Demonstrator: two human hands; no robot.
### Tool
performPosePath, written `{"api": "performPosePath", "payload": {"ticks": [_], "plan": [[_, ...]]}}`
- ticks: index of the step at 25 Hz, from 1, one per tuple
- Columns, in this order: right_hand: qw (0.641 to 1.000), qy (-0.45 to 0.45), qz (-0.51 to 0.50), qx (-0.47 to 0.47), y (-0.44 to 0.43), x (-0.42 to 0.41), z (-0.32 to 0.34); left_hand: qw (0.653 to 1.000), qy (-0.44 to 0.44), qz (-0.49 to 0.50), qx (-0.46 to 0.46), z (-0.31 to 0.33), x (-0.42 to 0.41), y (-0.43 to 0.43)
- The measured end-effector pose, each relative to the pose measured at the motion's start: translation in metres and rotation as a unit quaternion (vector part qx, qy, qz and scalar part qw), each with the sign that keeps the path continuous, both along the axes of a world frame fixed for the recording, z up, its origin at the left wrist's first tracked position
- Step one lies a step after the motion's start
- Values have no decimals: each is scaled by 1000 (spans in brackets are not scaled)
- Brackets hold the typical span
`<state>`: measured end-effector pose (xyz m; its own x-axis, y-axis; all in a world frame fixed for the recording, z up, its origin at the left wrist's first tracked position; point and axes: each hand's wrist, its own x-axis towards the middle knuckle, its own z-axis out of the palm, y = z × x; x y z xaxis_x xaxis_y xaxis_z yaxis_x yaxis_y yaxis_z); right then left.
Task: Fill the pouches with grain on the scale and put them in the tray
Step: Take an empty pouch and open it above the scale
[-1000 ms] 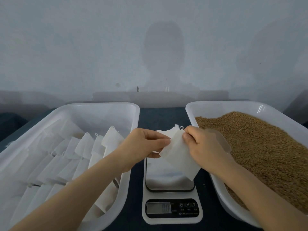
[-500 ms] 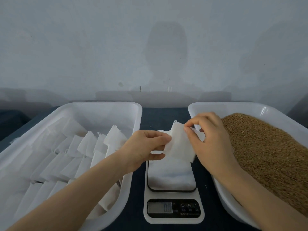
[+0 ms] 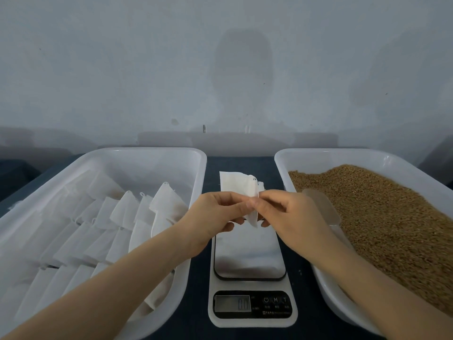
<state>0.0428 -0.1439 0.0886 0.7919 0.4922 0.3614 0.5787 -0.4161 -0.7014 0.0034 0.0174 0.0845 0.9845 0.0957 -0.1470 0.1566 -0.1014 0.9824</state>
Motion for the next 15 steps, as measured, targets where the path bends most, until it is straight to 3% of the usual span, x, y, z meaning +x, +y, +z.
{"api": "performPosePath", "payload": {"ticks": [4, 9, 13, 15], "plan": [[998, 51, -33, 23, 0, 3, -1, 999, -8, 11, 36, -2, 1, -2], [989, -61, -138, -7, -1, -1, 1, 999, -14, 40, 18, -2, 2, -6], [975, -205, -72, -46, -2, -3, -1, 999, -28, 35, -28, -2, 1, -5], [983, -175, -26, -50, 0, -1, -3, 998, -60, 36, -7, -3, 1, -5]]}}
